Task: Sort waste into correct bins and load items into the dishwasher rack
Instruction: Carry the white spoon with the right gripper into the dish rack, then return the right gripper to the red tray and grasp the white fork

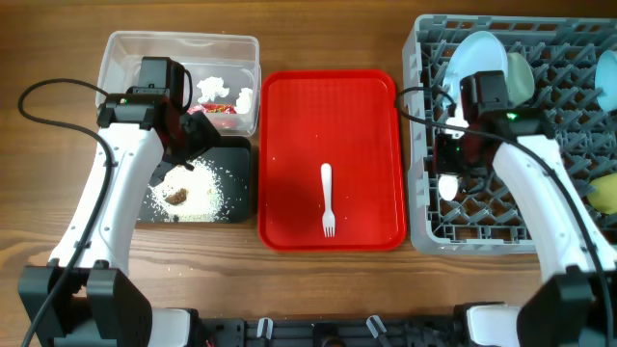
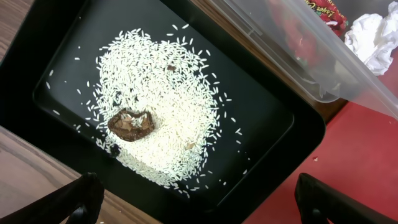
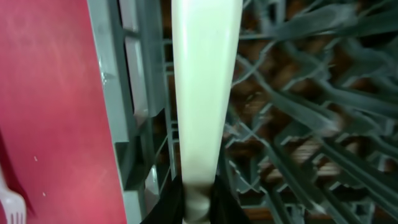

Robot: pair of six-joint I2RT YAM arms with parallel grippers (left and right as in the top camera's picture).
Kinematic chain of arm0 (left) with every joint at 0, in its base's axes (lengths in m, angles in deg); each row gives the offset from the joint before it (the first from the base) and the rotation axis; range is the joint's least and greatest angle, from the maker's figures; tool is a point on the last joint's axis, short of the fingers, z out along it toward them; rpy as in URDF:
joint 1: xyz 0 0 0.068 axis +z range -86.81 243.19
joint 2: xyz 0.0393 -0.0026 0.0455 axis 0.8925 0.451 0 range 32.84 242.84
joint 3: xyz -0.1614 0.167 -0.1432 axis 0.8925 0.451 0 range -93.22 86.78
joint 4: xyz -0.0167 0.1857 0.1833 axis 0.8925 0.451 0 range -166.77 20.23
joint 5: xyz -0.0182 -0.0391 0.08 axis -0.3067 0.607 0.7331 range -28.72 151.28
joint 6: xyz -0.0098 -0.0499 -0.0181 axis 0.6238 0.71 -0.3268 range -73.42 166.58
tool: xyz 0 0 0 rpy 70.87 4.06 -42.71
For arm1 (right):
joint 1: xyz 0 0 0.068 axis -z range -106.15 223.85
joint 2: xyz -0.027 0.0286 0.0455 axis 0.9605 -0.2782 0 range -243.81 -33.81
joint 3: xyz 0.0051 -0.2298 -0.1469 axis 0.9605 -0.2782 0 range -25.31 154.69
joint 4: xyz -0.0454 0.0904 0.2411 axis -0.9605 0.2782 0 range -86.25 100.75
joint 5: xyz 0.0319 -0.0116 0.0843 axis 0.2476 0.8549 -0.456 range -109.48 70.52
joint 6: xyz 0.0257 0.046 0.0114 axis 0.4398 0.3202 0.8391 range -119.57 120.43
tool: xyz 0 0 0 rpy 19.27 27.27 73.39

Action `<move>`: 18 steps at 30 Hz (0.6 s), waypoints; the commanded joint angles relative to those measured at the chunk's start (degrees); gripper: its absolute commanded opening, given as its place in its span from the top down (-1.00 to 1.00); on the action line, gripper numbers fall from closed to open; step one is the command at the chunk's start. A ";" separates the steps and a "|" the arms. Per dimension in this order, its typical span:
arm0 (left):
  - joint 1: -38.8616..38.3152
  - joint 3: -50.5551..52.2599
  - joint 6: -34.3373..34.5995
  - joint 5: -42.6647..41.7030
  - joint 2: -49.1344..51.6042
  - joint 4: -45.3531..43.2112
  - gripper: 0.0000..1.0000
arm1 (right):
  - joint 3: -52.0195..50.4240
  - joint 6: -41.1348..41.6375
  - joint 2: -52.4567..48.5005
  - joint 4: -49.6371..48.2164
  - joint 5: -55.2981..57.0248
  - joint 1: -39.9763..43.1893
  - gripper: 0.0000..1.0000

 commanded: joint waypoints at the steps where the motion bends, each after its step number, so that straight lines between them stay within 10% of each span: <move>1: 0.37 0.02 0.98 0.55 -0.63 0.07 -1.00 | -0.31 -2.97 -4.04 0.44 -3.76 0.02 0.86; 18: 0.37 0.02 0.98 0.55 -0.63 0.00 -1.00 | 3.91 -2.97 7.87 -4.46 -18.21 -2.89 -0.18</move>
